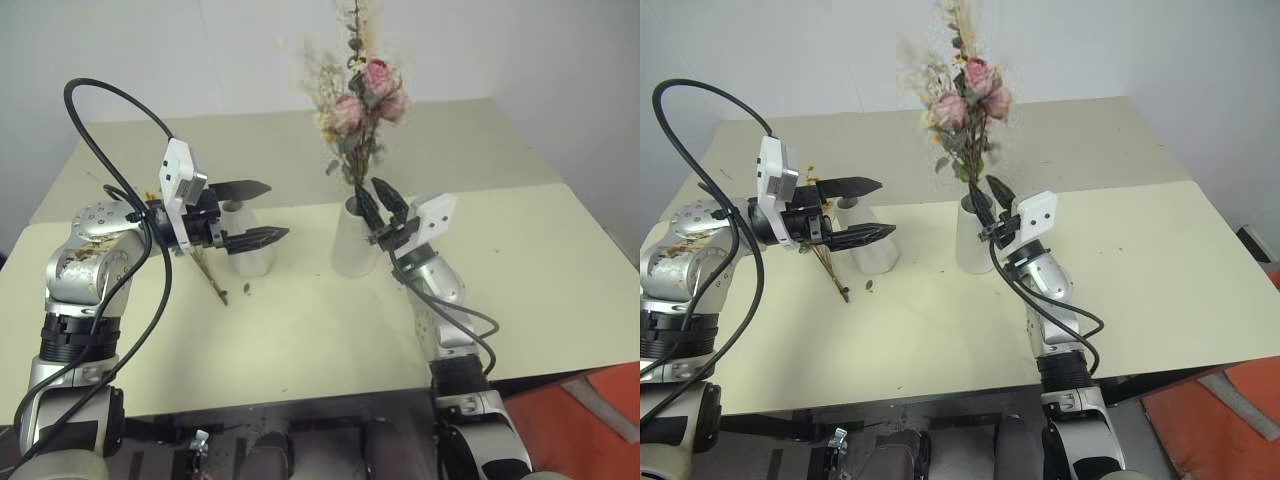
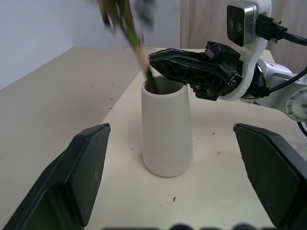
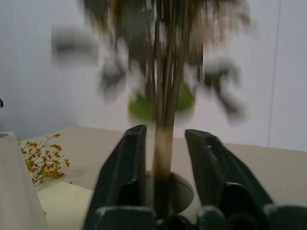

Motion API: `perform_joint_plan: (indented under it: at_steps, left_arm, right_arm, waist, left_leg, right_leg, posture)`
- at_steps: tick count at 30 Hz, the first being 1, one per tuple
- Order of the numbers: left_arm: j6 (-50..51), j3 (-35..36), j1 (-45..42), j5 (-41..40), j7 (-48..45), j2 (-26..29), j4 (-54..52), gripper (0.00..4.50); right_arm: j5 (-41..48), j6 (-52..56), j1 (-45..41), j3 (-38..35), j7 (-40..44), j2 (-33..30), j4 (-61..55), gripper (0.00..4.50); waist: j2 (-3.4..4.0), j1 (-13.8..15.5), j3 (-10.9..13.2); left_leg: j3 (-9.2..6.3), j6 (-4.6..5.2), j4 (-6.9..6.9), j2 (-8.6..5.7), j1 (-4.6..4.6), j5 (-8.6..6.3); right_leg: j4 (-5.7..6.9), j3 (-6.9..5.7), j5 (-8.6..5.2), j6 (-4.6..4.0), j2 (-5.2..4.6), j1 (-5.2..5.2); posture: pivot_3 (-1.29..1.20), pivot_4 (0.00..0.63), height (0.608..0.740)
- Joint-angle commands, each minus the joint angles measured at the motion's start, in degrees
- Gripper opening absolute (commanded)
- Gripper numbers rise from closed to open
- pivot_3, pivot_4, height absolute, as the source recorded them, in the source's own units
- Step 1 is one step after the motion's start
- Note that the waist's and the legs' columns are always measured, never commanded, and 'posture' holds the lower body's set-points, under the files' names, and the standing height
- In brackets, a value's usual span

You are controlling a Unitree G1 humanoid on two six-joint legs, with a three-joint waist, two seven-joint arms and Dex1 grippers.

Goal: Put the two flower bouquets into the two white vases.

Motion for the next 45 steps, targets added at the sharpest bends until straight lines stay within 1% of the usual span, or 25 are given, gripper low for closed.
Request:
perform_joint_plan:
  at_steps: [1,2,5,9,14,17,18,21,23,28,29,32,34,35,38,41,43,45]
  left_arm:
    - [-0.9,1.4,-1.6,0.0,0.1,1.0,-1.3,4.5]
    - [-0.9,1.4,-1.6,0.0,0.1,1.0,-1.3,4.5]
    - [-0.9,1.4,-1.7,0.0,0.1,1.0,-1.2,4.5]
    - [-1.0,1.4,-1.9,0.1,0.1,1.0,-1.0,4.5]
    - [-1.0,1.5,-1.8,0.0,0.1,0.9,-1.1,4.5]
    - [-0.6,2.6,-0.7,-0.3,0.7,1.7,-1.7,4.5]
    - [-0.4,2.9,-0.4,-0.4,0.8,1.8,-1.9,4.5]
    - [0.6,4.7,1.7,-1.4,2.1,2.7,-4.2,4.5]
    - [1.9,6.3,3.5,-2.6,3.2,3.3,-7.0,4.5]
    - [6.2,11.3,9.0,-5.8,7.4,5.0,-14.9,4.5]
    - [7.2,12.6,10.5,-6.5,8.5,5.4,-16.4,4.5]
    - [10.7,16.1,14.2,-7.7,12.6,6.4,-19.8,4.5]
    - [16.2,19.6,17.5,-7.7,18.4,7.3,-23.1,4.5]
    - [19.5,20.8,18.4,-7.8,21.6,7.6,-24.6,4.5]
    - [30.6,23.0,18.8,-9.6,30.9,8.0,-28.3,4.5]
    - [42.7,23.6,15.6,-10.0,39.7,6.5,-28.8,4.5]
    - [52.8,22.0,11.4,-8.3,45.4,5.8,-27.1,4.5]
    - [57.9,21.4,8.2,-7.0,48.8,4.0,-25.3,4.5]
  right_arm:
    - [0.2,-2.0,-0.3,-0.1,-0.3,0.2,-1.0,3.18]
    - [0.1,-2.0,-0.2,-0.1,-0.4,0.2,-1.1,3.43]
    - [0.2,-1.9,0.3,-0.1,-0.4,0.1,-1.7,4.44]
    - [1.0,-1.0,1.2,-0.2,0.2,-0.4,-3.4,4.48]
    - [3.1,3.3,2.9,-0.3,1.7,-2.6,-8.1,4.48]
    - [8.8,14.6,5.9,-1.2,8.5,-11.1,-17.4,4.48]
    - [10.3,17.4,6.5,-1.5,9.8,-13.2,-19.5,4.48]
    - [17.0,25.9,7.2,-3.5,15.6,-21.3,-24.4,4.48]
    - [19.7,29.0,6.8,-4.7,18.8,-25.3,-25.7,4.48]
    - [27.0,36.4,5.0,-6.3,27.2,-32.8,-26.8,4.48]
    - [27.3,37.0,4.5,-6.0,29.2,-34.5,-26.8,4.48]
    - [29.1,38.2,3.3,-6.2,32.8,-36.5,-26.4,4.48]
    - [29.4,38.5,1.7,-5.8,34.4,-37.0,-26.0,4.48]
    - [29.5,38.6,1.1,-5.6,35.1,-36.9,-25.8,4.48]
    - [28.9,38.8,0.1,-4.4,36.8,-36.9,-25.5,4.48]
    - [27.8,38.4,-0.5,-3.3,38.4,-36.8,-25.1,4.48]
    - [27.4,38.2,-1.0,-2.9,39.1,-36.8,-24.7,4.48]
    - [27.2,37.9,-1.6,-2.6,39.8,-36.8,-24.4,4.48]
  waist:
    - [0.0,0.0,0.0]
    - [0.0,0.0,0.0]
    - [0.0,0.0,0.0]
    - [0.0,0.0,0.0]
    - [-0.01,0.1,0.0]
    - [-0.01,0.2,0.0]
    - [-0.03,0.4,0.0]
    - [-0.06,0.4,0.0]
    - [-0.07,0.3,0.0]
    - [-0.12,0.4,0.1]
    - [-0.13,0.4,0.1]
    - [-0.14,0.5,0.1]
    - [-0.26,1.3,0.1]
    - [-0.28,1.1,0.2]
    - [-0.57,1.4,0.3]
    - [-0.69,1.9,0.4]
    - [-0.78,2.2,0.4]
    - [-0.8,2.2,0.5]
  left_leg:
    - [0.0,0.0,0.0,0.0,0.0,0.0]
    - [0.0,0.0,0.0,0.0,0.0,0.0]
    - [0.0,0.0,0.0,0.0,0.0,0.0]
    - [0.0,0.0,0.0,0.0,-0.01,0.0]
    - [0.0,0.0,0.0,0.0,-0.01,0.0]
    - [0.01,0.0,0.01,0.0,-0.03,0.0]
    - [0.01,0.01,0.01,0.0,-0.04,0.0]
    - [0.01,0.01,0.01,0.0,-0.06,-0.01]
    - [0.03,0.02,0.0,0.01,-0.04,-0.01]
    - [0.03,0.02,0.0,0.1,-0.02,-0.01]
    - [0.04,0.02,0.01,0.1,-0.02,-0.01]
    - [0.06,0.02,0.01,0.12,0.0,-0.01]
    - [0.06,0.02,0.01,0.15,0.03,-0.01]
    - [0.06,0.01,0.02,0.17,-0.03,0.01]
    - [0.11,0.01,0.02,0.24,-0.03,0.0]
    - [0.09,0.01,0.03,0.3,-0.03,0.0]
    - [0.1,0.0,0.07,0.3,-0.03,0.01]
    - [0.09,-0.02,0.14,0.3,-0.09,0.02]
  right_leg:
    - [0.0,0.0,0.0,0.0,0.0,0.0]
    - [0.0,0.0,0.0,0.0,0.0,0.0]
    - [0.0,0.0,0.0,0.0,0.0,0.0]
    - [-0.01,0.01,0.0,0.0,0.0,0.0]
    - [-0.01,0.0,0.0,0.0,0.0,0.01]
    - [-0.03,0.01,0.01,0.02,-0.01,0.0]
    - [-0.06,0.01,0.01,0.02,-0.01,0.01]
    - [-0.14,0.0,0.01,0.03,-0.01,0.04]
    - [-0.13,0.01,0.01,0.03,0.0,0.05]
    - [-0.14,-0.02,0.02,0.02,0.05,0.1]
    - [-0.15,-0.01,0.03,0.03,0.05,0.1]
    - [-0.22,-0.01,0.05,0.05,0.06,0.12]
    - [-0.23,-0.04,0.05,0.05,0.09,0.17]
    - [-0.32,-0.04,0.12,0.07,0.12,0.15]
    - [-0.38,0.01,0.18,0.06,0.16,0.13]
    - [-0.39,-0.05,0.2,0.04,0.21,0.16]
    - [-0.38,-0.07,0.21,0.05,0.21,0.17]
    - [-0.37,-0.1,0.26,0.05,0.22,0.15]
  posture:
    - [0.0,0.15,0.74]
    - [0.0,0.15,0.74]
    - [0.0,0.15,0.74]
    - [0.0,0.15,0.74]
    - [0.0,0.15,0.74]
    - [0.0,0.15,0.74]
    - [0.0,0.15,0.74]
    - [0.0,0.15,0.74]
    - [0.0,0.15,0.74]
    - [0.0,0.15,0.74]
    - [0.0,0.15,0.74]
    - [0.0,0.15,0.74]
    - [0.0,0.15,0.74]
    - [0.0,0.15,0.74]
    - [0.0,0.15,0.74]
    - [0.0,0.15,0.74]
    - [0.0,0.15,0.74]
    - [0.0,0.15,0.74]
